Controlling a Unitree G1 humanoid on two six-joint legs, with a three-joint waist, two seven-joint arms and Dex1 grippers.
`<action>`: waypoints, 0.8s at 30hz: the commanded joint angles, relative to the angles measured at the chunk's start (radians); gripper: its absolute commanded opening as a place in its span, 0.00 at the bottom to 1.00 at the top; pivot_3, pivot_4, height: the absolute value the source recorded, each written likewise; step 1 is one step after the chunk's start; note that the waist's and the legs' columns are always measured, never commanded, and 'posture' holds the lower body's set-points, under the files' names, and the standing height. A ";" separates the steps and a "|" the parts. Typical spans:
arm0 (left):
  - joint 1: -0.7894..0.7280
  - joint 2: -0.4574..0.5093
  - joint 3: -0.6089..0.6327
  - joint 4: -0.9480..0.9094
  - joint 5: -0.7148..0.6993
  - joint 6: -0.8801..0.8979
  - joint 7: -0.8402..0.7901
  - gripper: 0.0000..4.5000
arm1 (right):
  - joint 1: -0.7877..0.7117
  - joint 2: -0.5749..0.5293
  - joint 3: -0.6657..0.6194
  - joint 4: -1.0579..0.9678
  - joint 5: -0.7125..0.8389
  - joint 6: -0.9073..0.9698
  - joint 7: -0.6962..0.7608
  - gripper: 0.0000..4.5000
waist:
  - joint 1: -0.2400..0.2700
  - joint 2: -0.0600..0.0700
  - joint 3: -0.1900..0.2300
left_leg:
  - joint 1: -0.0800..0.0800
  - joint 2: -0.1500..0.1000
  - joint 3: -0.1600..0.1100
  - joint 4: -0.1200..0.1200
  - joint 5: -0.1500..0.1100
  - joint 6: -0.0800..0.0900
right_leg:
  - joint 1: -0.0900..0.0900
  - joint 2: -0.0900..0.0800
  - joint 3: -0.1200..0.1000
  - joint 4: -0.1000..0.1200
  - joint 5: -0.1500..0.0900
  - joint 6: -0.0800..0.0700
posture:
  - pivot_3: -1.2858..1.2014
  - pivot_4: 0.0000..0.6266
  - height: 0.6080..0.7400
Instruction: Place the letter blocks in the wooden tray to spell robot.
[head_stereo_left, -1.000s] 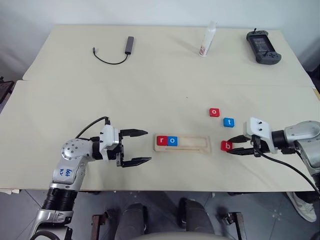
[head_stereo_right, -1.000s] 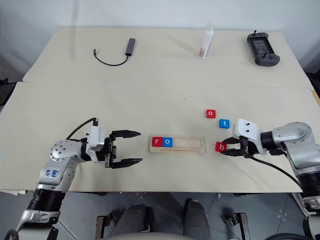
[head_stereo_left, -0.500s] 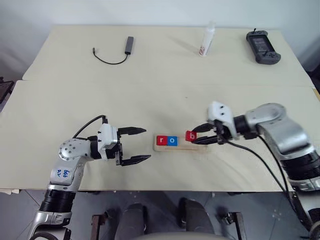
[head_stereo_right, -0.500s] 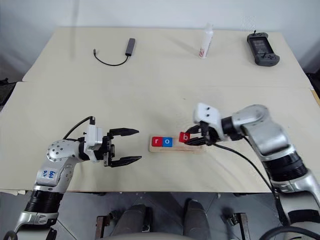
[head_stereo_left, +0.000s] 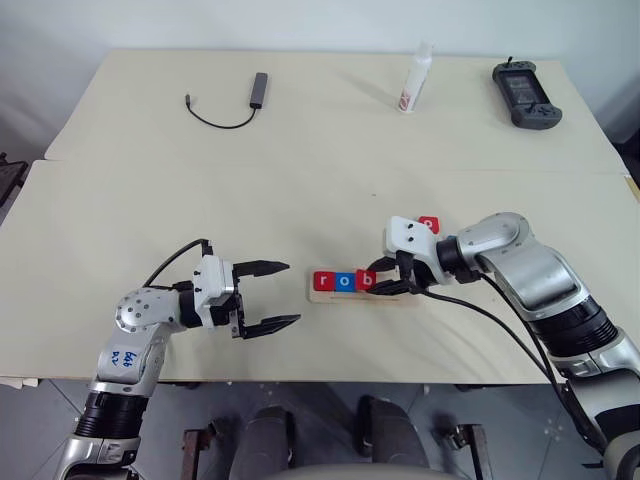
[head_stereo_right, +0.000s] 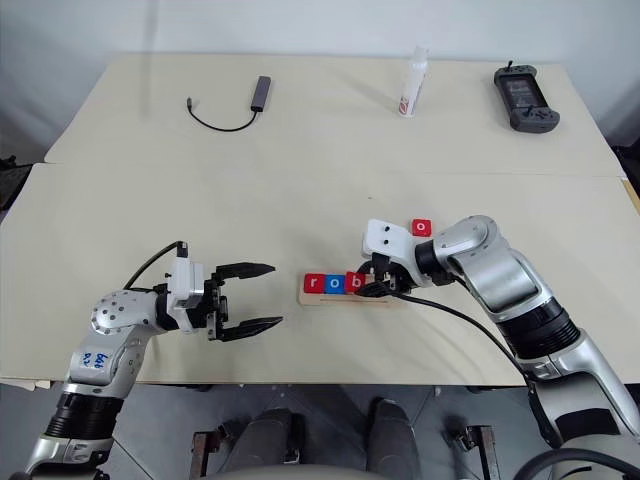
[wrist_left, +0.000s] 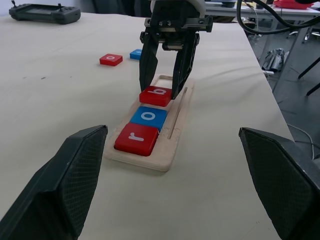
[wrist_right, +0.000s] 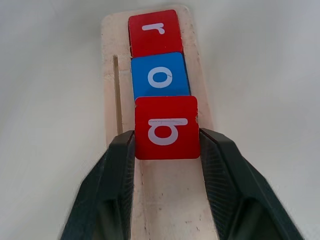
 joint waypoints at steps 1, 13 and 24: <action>0.008 -0.002 0.004 -0.039 -0.017 -0.016 0.006 1.00 | -0.019 0.000 -0.026 -0.021 0.003 -0.002 -0.004 0.70 | -0.001 0.000 0.000 | 0.000 0.000 0.000 0.000 0.000 0.000 | 0.000 0.000 0.000 0.000 0.000 0.000 | 0.52 0.24 1.00; 0.001 -0.014 -0.003 -0.011 -0.011 -0.036 0.002 1.00 | 0.137 -0.119 -0.266 -0.144 0.108 0.040 -0.045 1.00 | 0.003 0.000 0.000 | 0.000 0.000 0.000 0.000 0.000 0.000 | 0.000 0.000 0.000 0.000 0.000 0.000 | 0.52 0.24 1.00; -0.016 0.000 0.030 0.073 -0.007 -0.041 0.018 1.00 | 0.793 0.052 -0.899 -0.222 0.227 -0.353 -0.178 1.00 | 0.029 0.000 0.000 | 0.002 0.000 0.001 -0.001 0.000 0.000 | 0.002 0.001 0.000 -0.001 0.000 0.000 | 0.52 0.24 1.00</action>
